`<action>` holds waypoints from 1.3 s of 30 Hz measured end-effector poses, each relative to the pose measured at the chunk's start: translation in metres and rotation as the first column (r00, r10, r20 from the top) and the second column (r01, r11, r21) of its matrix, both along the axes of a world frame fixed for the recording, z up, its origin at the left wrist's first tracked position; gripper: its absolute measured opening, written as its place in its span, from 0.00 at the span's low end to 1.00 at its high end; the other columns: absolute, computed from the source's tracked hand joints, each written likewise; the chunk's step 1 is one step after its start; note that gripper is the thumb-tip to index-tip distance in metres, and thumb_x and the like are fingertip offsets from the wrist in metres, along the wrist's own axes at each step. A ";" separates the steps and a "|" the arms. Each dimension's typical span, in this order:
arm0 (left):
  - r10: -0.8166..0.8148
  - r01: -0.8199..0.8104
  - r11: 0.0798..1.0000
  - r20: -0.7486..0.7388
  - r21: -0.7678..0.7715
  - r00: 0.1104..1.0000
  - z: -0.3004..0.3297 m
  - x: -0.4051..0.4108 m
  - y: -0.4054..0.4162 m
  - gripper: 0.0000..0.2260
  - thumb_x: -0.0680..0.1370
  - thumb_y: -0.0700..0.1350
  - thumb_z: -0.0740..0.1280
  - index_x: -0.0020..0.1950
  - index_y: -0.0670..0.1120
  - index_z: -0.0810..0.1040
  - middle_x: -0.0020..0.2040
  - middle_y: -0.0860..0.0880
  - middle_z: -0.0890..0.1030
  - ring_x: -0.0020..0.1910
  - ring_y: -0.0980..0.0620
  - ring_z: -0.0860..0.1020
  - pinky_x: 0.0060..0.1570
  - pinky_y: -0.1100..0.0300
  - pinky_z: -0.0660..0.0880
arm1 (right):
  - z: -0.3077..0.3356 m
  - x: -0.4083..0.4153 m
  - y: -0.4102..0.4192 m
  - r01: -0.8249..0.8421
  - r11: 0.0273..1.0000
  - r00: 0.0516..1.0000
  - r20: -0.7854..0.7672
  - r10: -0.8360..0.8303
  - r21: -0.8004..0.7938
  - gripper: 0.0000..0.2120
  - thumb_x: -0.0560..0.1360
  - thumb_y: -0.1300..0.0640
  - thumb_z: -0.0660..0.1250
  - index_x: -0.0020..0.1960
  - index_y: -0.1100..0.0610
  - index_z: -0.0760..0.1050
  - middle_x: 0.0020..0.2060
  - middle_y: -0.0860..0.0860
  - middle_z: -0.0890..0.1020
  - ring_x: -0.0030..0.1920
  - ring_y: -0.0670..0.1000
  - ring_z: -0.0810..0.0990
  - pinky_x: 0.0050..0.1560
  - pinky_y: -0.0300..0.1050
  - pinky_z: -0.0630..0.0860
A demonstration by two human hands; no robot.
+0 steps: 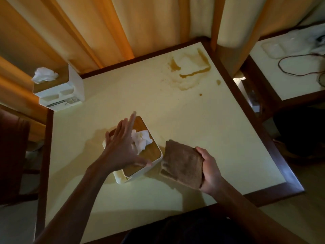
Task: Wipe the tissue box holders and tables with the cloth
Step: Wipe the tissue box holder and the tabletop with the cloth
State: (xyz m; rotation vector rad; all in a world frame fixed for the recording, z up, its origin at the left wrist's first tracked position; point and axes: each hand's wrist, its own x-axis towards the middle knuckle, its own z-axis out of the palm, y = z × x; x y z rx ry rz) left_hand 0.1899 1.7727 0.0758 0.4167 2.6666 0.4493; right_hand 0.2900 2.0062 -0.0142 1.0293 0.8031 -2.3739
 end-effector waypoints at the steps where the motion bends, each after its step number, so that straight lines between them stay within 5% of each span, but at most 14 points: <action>1: 0.086 -0.084 0.994 -0.024 0.070 0.996 0.001 0.002 0.005 0.67 0.48 0.80 0.68 0.72 0.66 0.27 0.80 0.47 0.51 0.79 0.44 0.52 0.72 0.35 0.47 | 0.000 0.002 -0.001 0.053 0.998 0.999 0.008 -0.053 -0.036 0.26 0.82 0.43 0.53 0.54 0.58 0.84 0.49 0.61 0.86 0.49 0.61 0.84 0.51 0.55 0.80; 4: 0.447 -0.416 0.871 -0.068 0.263 0.892 -0.001 0.009 0.019 0.64 0.54 0.74 0.74 0.76 0.64 0.34 0.79 0.45 0.57 0.76 0.42 0.59 0.70 0.34 0.55 | 0.002 0.004 -0.001 0.177 0.976 0.984 0.010 -0.177 -0.124 0.27 0.82 0.46 0.51 0.60 0.62 0.82 0.55 0.64 0.83 0.51 0.64 0.85 0.48 0.60 0.82; 8: 0.688 -0.656 0.697 -0.013 0.288 0.725 0.000 0.009 0.032 0.59 0.60 0.73 0.73 0.77 0.63 0.35 0.79 0.37 0.52 0.76 0.35 0.55 0.68 0.31 0.59 | 0.002 0.004 0.001 0.246 0.958 0.969 0.003 -0.248 -0.147 0.26 0.82 0.45 0.53 0.68 0.62 0.75 0.62 0.67 0.79 0.64 0.68 0.77 0.66 0.69 0.71; 11: 0.675 -0.652 0.728 -0.051 0.211 0.736 0.002 -0.002 0.045 0.59 0.63 0.70 0.74 0.76 0.62 0.33 0.79 0.38 0.38 0.78 0.33 0.43 0.67 0.26 0.52 | 0.004 0.005 -0.002 0.243 0.961 0.969 -0.002 -0.246 -0.135 0.25 0.82 0.45 0.53 0.63 0.61 0.78 0.56 0.65 0.83 0.55 0.64 0.83 0.57 0.61 0.78; 15: 0.561 -0.556 0.828 -0.116 0.069 0.820 -0.006 -0.012 0.054 0.61 0.62 0.68 0.76 0.75 0.63 0.30 0.77 0.41 0.30 0.76 0.30 0.40 0.63 0.21 0.53 | 0.011 0.008 -0.007 0.222 0.963 0.974 -0.022 -0.227 -0.151 0.24 0.83 0.46 0.52 0.60 0.62 0.79 0.51 0.64 0.85 0.45 0.62 0.86 0.41 0.57 0.83; 20: 0.466 -0.479 0.876 -0.157 -0.058 0.871 -0.013 -0.011 0.057 0.61 0.62 0.59 0.78 0.75 0.64 0.32 0.77 0.41 0.30 0.75 0.28 0.45 0.60 0.23 0.59 | 0.003 0.008 -0.002 0.249 0.946 0.964 -0.037 -0.262 -0.208 0.27 0.81 0.46 0.54 0.69 0.63 0.73 0.62 0.68 0.78 0.65 0.69 0.76 0.64 0.74 0.70; 24: 0.462 -0.477 0.876 -0.151 -0.076 0.874 -0.013 -0.013 0.055 0.61 0.62 0.58 0.79 0.75 0.65 0.32 0.77 0.42 0.30 0.75 0.28 0.44 0.60 0.23 0.59 | -0.002 0.005 -0.005 0.321 0.924 0.943 -0.020 -0.333 -0.209 0.26 0.80 0.46 0.55 0.69 0.61 0.74 0.64 0.67 0.78 0.63 0.69 0.77 0.63 0.75 0.70; 28: 0.514 -0.520 0.852 -0.085 -0.070 0.854 -0.013 -0.011 0.055 0.60 0.64 0.58 0.79 0.76 0.64 0.32 0.77 0.41 0.30 0.75 0.27 0.43 0.63 0.24 0.58 | 0.004 0.002 -0.032 0.328 0.941 0.944 0.013 -0.328 -0.084 0.23 0.82 0.46 0.53 0.67 0.58 0.76 0.57 0.59 0.82 0.57 0.61 0.79 0.61 0.58 0.74; 32: 0.522 -0.527 0.848 -0.079 -0.059 0.849 -0.014 -0.013 0.054 0.61 0.63 0.58 0.80 0.76 0.64 0.33 0.77 0.41 0.29 0.74 0.25 0.45 0.64 0.25 0.60 | 0.029 -0.001 -0.077 0.049 0.993 0.997 0.045 -0.055 0.112 0.16 0.82 0.48 0.57 0.47 0.57 0.77 0.38 0.53 0.80 0.39 0.51 0.79 0.42 0.44 0.74; 34: 0.511 -0.518 0.852 -0.093 -0.074 0.854 -0.015 -0.012 0.054 0.61 0.63 0.59 0.80 0.76 0.64 0.33 0.77 0.40 0.30 0.74 0.25 0.47 0.64 0.25 0.61 | 0.038 -0.015 -0.098 -0.085 0.976 0.994 0.080 0.070 0.198 0.18 0.78 0.41 0.58 0.49 0.55 0.76 0.43 0.52 0.81 0.44 0.52 0.79 0.49 0.46 0.76; 36: 0.501 -0.511 0.856 -0.111 -0.083 0.858 -0.014 -0.009 0.054 0.61 0.62 0.61 0.79 0.75 0.64 0.33 0.78 0.40 0.33 0.74 0.26 0.50 0.62 0.26 0.63 | 0.032 -0.035 -0.109 -0.094 0.966 0.993 0.091 0.074 0.242 0.31 0.66 0.29 0.57 0.56 0.50 0.79 0.54 0.53 0.83 0.56 0.56 0.80 0.62 0.55 0.75; 39: 0.500 -0.513 0.856 -0.141 -0.066 0.854 -0.014 -0.007 0.053 0.60 0.62 0.63 0.78 0.76 0.64 0.34 0.79 0.40 0.37 0.74 0.28 0.53 0.61 0.27 0.65 | 0.032 -0.056 -0.102 -0.007 0.973 1.000 0.027 0.001 0.230 0.29 0.66 0.32 0.59 0.51 0.52 0.82 0.54 0.56 0.85 0.57 0.59 0.82 0.63 0.58 0.76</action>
